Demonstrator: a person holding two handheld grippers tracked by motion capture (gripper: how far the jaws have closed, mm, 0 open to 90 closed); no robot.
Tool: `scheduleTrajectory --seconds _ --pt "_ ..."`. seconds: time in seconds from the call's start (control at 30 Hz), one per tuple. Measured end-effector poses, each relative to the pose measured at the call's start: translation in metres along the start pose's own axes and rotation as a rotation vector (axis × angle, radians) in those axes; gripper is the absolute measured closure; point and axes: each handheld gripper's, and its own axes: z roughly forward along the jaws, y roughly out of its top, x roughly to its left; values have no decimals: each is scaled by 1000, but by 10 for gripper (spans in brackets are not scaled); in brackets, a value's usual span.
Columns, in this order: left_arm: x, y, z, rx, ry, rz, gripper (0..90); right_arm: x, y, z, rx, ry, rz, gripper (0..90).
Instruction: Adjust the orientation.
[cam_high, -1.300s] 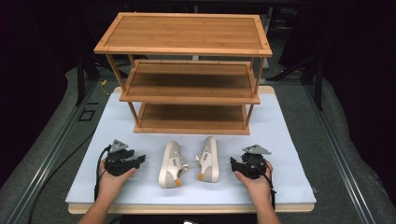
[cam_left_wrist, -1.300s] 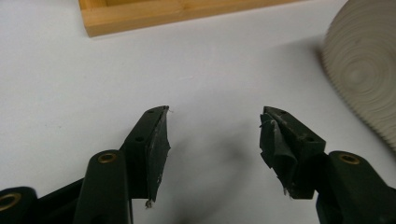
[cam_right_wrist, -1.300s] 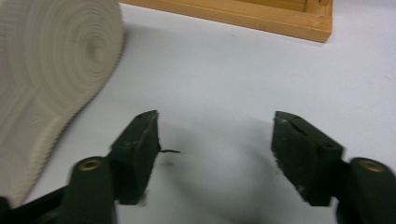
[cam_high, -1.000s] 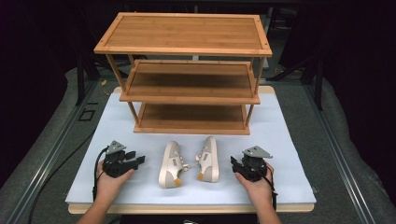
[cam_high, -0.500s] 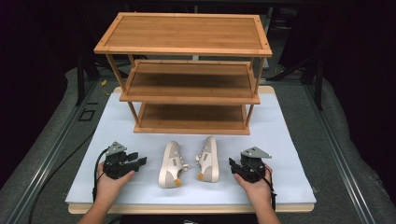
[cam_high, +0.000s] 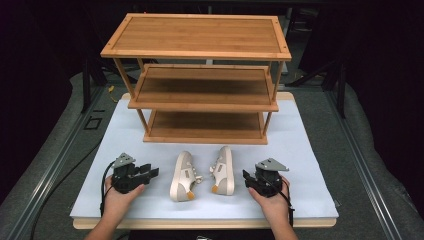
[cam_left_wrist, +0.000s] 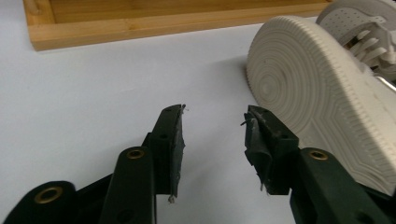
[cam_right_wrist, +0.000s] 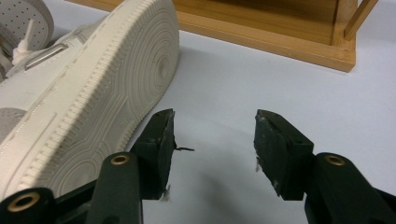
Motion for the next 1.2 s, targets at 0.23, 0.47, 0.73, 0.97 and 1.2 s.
scheduleTrajectory --seconds 0.23,0.47,0.73,0.97,1.2 --pt "-16 3 -4 -3 -24 56 564 3 1 -3 -10 -10 5 482" --pt "-34 7 -8 -9 -50 92 558 3 1 -4 -13 3 13 485" --pt "-54 8 -9 15 -76 162 647 2 1 -3 -10 2 15 492" --pt "-65 9 -8 25 -100 189 656 1 0 -3 -17 3 26 492" --pt "-69 9 -6 22 -119 187 642 0 0 -2 -21 6 38 491"
